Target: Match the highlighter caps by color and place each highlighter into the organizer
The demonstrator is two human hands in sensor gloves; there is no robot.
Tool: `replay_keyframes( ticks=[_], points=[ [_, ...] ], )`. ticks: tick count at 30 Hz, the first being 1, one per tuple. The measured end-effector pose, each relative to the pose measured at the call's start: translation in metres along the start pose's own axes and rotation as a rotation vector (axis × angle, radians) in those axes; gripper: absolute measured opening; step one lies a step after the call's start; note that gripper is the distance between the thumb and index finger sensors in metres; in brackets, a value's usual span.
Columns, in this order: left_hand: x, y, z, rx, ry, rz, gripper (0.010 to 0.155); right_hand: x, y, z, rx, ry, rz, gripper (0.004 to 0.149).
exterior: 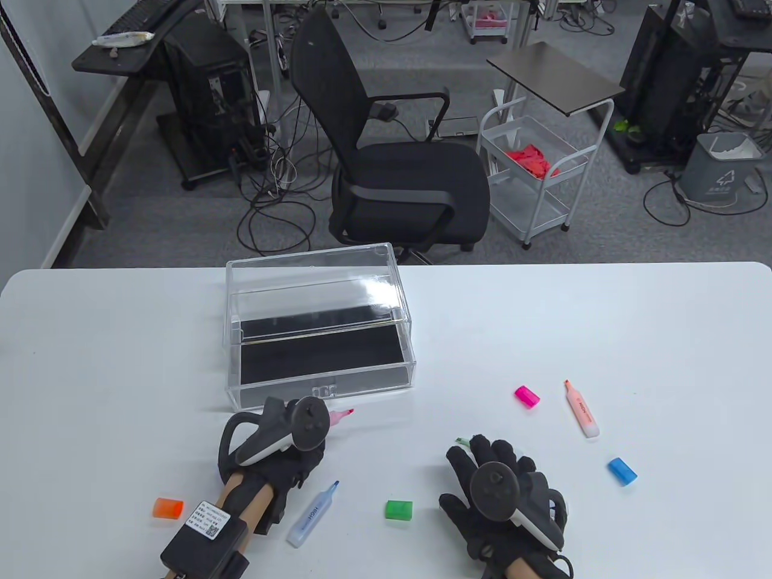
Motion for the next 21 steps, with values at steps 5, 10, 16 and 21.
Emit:
replay_keyframes(
  ticks=[5,10,16,21],
  points=[
    [0.013,0.027,-0.005,0.034,0.013,0.039,0.066,-0.002,0.001,-0.001,-0.002,-0.013,-0.016,0.073],
    [0.004,0.051,-0.009,0.044,0.080,0.039,0.068,0.004,0.002,-0.001,0.003,0.019,0.002,0.073],
    [-0.023,0.071,-0.014,0.059,0.109,0.070,0.063,0.011,0.002,0.004,-0.001,0.025,0.031,0.073],
    [-0.034,0.077,-0.025,0.091,0.117,0.093,0.061,0.006,0.004,0.013,-0.021,-0.006,0.021,0.073]
  ],
)
Point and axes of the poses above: the tracker on the back of each hand, its own z axis roughly to the thumb side, its own y axis roughly from the fingertips to the wrist, x = y × z, the point moved 3 cm from there along -y, roughly from the wrist to the fingertips, and after that the axes turned 2 degrees about -y, right-handed, at the moved point
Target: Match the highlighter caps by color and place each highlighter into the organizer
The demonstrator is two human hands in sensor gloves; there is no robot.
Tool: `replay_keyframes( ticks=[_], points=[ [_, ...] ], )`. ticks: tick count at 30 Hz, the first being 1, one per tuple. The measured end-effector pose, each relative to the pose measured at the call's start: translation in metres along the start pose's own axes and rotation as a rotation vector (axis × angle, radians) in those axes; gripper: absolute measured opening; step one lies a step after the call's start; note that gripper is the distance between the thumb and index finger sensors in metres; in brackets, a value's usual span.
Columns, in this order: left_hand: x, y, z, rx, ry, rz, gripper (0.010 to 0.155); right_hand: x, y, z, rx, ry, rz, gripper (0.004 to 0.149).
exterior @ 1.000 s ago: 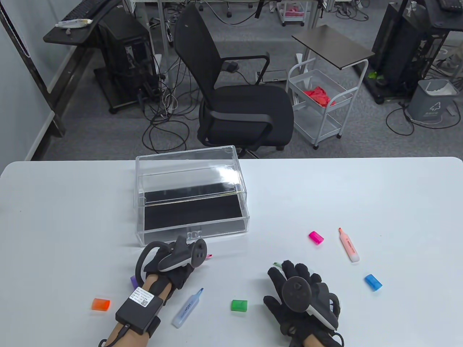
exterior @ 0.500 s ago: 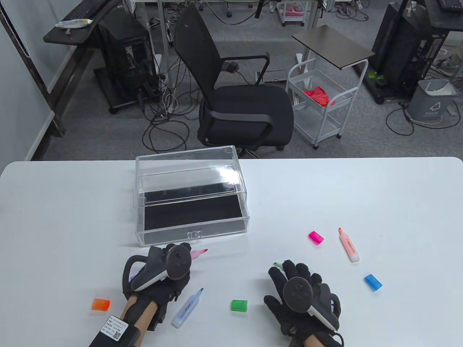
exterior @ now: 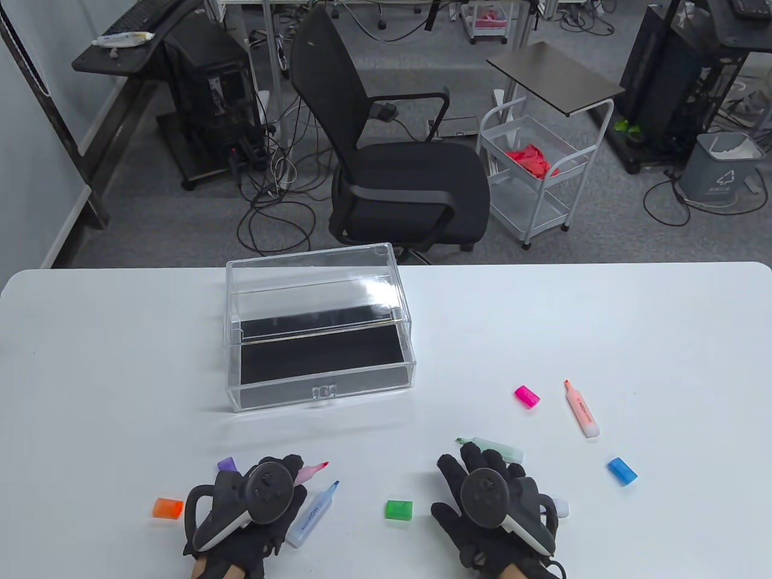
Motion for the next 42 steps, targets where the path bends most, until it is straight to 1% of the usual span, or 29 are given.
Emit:
replay_keyframes(
  ticks=[3,6,8,9,10,12,13,15,16,18,21,23,25,28,31,33,36,38,42],
  points=[
    [0.002,0.003,-0.004,0.015,0.031,0.042,0.061,-0.006,-0.003,-0.002,0.017,-0.014,-0.004,0.073],
    [0.000,0.005,-0.004,0.021,0.006,0.050,0.060,-0.016,-0.009,-0.003,-0.015,-0.066,-0.008,0.072],
    [-0.002,0.006,-0.004,0.029,0.006,0.055,0.060,-0.033,-0.018,-0.005,0.017,-0.101,0.024,0.072],
    [-0.004,0.006,-0.004,0.031,0.006,0.050,0.060,-0.041,-0.022,-0.006,0.027,-0.104,0.025,0.072],
    [-0.005,0.006,-0.004,0.038,0.006,0.049,0.060,-0.056,-0.030,-0.009,0.045,-0.117,0.009,0.072],
    [-0.007,0.005,-0.003,0.042,0.000,0.047,0.061,-0.080,-0.043,-0.015,0.100,-0.105,-0.040,0.072],
    [-0.008,0.005,-0.003,0.042,-0.003,0.043,0.060,-0.088,-0.049,-0.019,0.122,-0.093,-0.052,0.072],
    [-0.009,0.004,-0.003,0.044,-0.004,0.039,0.061,-0.109,-0.067,-0.032,0.209,-0.047,-0.079,0.073],
    [-0.009,0.004,-0.003,0.046,-0.003,0.038,0.061,-0.114,-0.074,-0.037,0.247,-0.034,-0.078,0.073],
    [-0.009,0.005,-0.003,0.049,-0.004,0.040,0.061,-0.120,-0.091,-0.050,0.345,0.009,-0.035,0.074],
    [-0.009,0.005,-0.004,0.054,-0.002,0.042,0.061,-0.120,-0.114,-0.068,0.453,0.035,-0.011,0.073],
    [-0.009,0.005,-0.005,0.058,-0.002,0.041,0.061,-0.113,-0.128,-0.078,0.506,0.039,0.004,0.072],
    [-0.009,0.005,-0.006,0.064,-0.002,0.038,0.061,-0.102,-0.143,-0.086,0.567,0.083,0.045,0.072],
    [-0.010,0.004,-0.007,0.068,0.000,0.030,0.061,-0.088,-0.158,-0.095,0.625,0.187,0.085,0.072],
    [-0.010,0.004,-0.008,0.073,0.002,0.028,0.061,-0.074,-0.170,-0.101,0.659,0.230,0.127,0.072],
    [-0.010,0.004,-0.009,0.077,0.003,0.027,0.061,-0.068,-0.175,-0.104,0.679,0.256,0.145,0.071],
    [-0.011,0.003,-0.010,0.082,0.000,0.021,0.061,-0.059,-0.180,-0.110,0.733,0.316,0.210,0.071],
    [-0.011,0.003,-0.010,0.085,-0.001,0.017,0.061,-0.061,-0.182,-0.110,0.737,0.316,0.173,0.070],
    [-0.012,0.002,-0.009,0.085,-0.007,0.005,0.061,-0.062,-0.183,-0.110,0.747,0.330,0.182,0.063]
  ],
)
Point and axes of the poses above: the tracker on the back of each hand, its own z axis roughly to the thumb side, its own y axis roughly from the fingertips to the wrist, x = y × z, the point moved 3 cm from there along -y, roughly from the wrist to the fingertips, and after that the axes turned 2 degrees about -y, right-handed, at the moved point
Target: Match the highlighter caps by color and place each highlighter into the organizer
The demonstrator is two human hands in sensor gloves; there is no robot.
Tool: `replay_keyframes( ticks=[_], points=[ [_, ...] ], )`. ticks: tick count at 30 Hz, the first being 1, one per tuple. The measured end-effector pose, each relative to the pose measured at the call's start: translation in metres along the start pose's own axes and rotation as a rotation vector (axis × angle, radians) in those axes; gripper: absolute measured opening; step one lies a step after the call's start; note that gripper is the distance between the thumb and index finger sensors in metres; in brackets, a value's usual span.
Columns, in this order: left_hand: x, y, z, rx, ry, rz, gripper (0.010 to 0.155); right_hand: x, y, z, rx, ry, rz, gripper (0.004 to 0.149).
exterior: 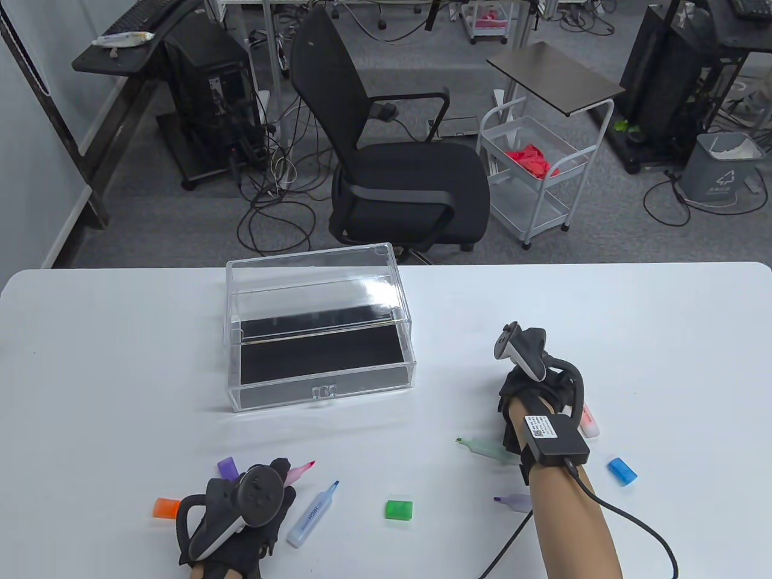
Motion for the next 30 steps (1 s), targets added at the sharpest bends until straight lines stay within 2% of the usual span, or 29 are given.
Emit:
replay_keyframes(
  ticks=[6,10,18,27,30],
  points=[
    [-0.003,-0.001,0.010,-0.023,-0.040,-0.010,0.061,-0.001,0.005,-0.003,-0.023,0.020,-0.043,0.057],
    [-0.006,-0.003,0.017,-0.040,-0.049,-0.023,0.061,-0.010,0.018,-0.013,-0.092,-0.054,-0.081,0.055],
    [-0.013,-0.005,0.035,-0.081,-0.054,-0.029,0.060,-0.036,0.074,-0.033,-0.250,-0.139,-0.198,0.053],
    [-0.021,-0.007,0.044,-0.115,-0.045,-0.051,0.060,-0.029,0.140,-0.050,-0.388,-0.318,-0.242,0.054],
    [-0.021,-0.007,0.045,-0.117,-0.045,-0.052,0.060,-0.027,0.154,-0.055,-0.416,-0.399,-0.240,0.054]
  ],
)
Point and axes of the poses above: the tracker on the back of each hand, its own z axis roughly to the thumb side, its own y axis roughly from the fingertips to the wrist, x = y × z, the point moved 3 cm from there along -y, roughly from the wrist to the fingertips, and after that the axes turned 2 degrees about -y, right-handed, at the moved point
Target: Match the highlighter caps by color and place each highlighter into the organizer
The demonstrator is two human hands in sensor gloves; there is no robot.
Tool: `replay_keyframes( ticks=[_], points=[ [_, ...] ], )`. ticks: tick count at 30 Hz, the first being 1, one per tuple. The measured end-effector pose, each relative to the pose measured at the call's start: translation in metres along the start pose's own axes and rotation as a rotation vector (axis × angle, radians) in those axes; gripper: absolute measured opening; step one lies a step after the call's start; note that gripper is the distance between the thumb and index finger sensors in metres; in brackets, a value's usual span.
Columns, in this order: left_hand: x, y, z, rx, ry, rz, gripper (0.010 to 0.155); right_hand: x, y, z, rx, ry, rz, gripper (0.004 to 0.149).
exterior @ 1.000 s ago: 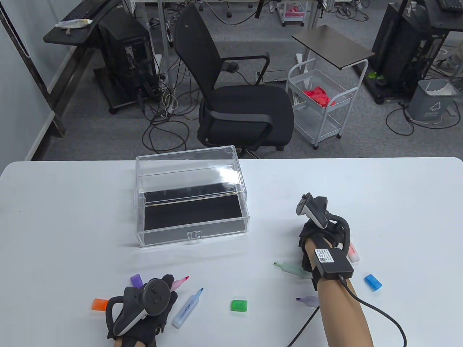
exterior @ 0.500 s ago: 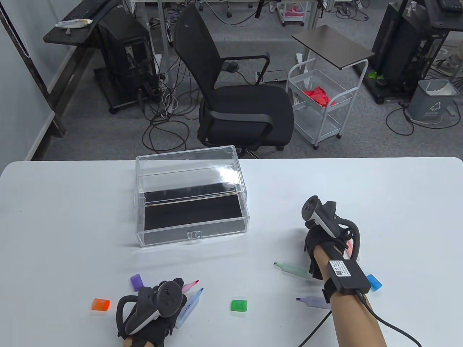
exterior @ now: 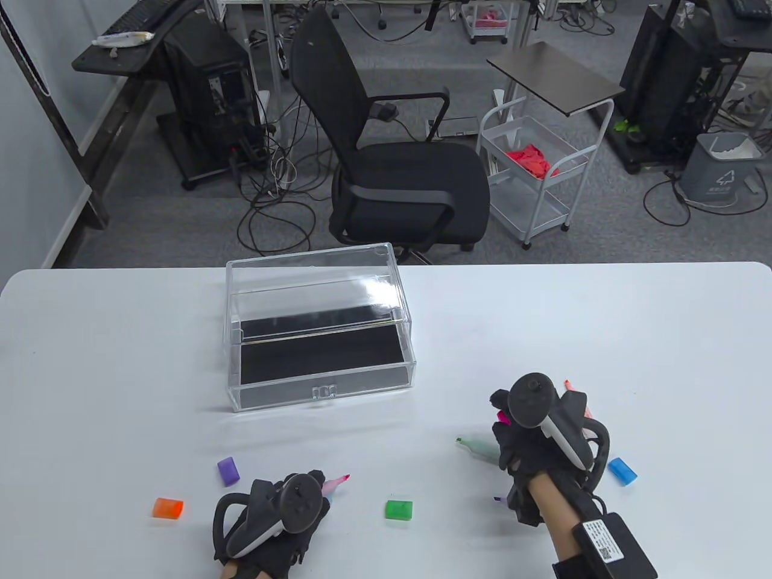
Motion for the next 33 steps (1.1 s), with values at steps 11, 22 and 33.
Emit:
replay_keyframes(
  ticks=[11,22,33],
  points=[
    [-0.004,0.001,0.004,-0.019,0.062,0.005,0.060,0.034,0.037,0.007,-0.067,-0.280,-0.017,0.056],
    [0.000,0.004,0.003,-0.026,0.178,0.050,0.060,0.060,0.052,0.001,-0.148,-0.503,-0.093,0.055],
    [-0.003,0.001,0.011,-0.076,0.218,0.057,0.059,0.090,0.056,0.015,-0.183,-0.756,-0.033,0.049]
  ],
)
Point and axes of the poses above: the tracker on the back of each hand, its own z axis roughly to the thumb side, its own y axis roughly from the fingertips to the wrist, x = y × z, the point moved 3 cm from there along -y, roughly from the wrist to the fingertips, and after that the axes turned 2 degrees about -y, right-handed, at the moved point
